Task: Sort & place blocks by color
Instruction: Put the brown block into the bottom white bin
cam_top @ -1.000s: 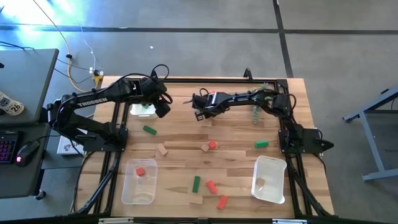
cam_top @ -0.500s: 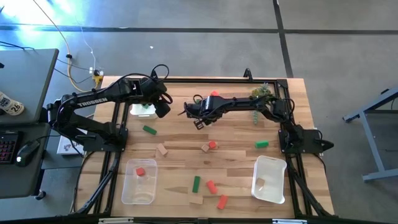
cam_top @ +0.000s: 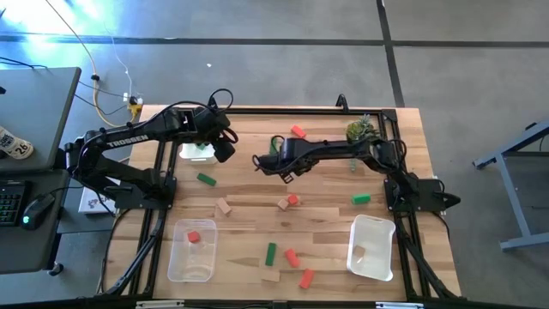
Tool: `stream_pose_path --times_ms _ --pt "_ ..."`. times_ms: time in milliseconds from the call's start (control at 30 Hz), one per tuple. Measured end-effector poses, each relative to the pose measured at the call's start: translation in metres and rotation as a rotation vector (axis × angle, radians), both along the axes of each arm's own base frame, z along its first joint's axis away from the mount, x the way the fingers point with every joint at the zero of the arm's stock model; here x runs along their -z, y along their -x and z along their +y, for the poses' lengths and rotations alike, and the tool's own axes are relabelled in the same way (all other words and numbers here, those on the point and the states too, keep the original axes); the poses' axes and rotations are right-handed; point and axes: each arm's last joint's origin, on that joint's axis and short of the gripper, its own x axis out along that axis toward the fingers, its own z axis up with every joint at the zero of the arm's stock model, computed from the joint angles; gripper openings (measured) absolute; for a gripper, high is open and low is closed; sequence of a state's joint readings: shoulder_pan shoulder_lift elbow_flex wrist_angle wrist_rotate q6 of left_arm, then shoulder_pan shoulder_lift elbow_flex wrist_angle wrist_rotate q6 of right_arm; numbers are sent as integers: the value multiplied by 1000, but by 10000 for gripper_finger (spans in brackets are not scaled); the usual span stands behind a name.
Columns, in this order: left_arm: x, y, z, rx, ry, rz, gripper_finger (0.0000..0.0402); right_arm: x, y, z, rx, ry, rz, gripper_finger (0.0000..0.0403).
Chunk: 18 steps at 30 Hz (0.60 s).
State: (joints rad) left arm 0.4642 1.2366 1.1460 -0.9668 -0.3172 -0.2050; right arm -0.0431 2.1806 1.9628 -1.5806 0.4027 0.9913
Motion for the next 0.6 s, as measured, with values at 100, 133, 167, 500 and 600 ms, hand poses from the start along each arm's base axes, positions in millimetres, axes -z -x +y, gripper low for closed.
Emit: stream_pose_path --times_ms 100,133,167,500,600 --pt "0 0 0 0 0 0 198 -1 0 7 -18 0 -12 97" --pt "0 0 0 1 0 1 198 -2 2 9 -20 1 -9 97" --pt "0 0 0 6 -2 4 198 -3 2 11 -19 3 -14 97" --pt "0 0 0 21 -6 14 198 -22 9 39 -14 74 -108 97" --pt "0 0 0 22 -6 15 198 -24 9 46 -22 99 -123 97"
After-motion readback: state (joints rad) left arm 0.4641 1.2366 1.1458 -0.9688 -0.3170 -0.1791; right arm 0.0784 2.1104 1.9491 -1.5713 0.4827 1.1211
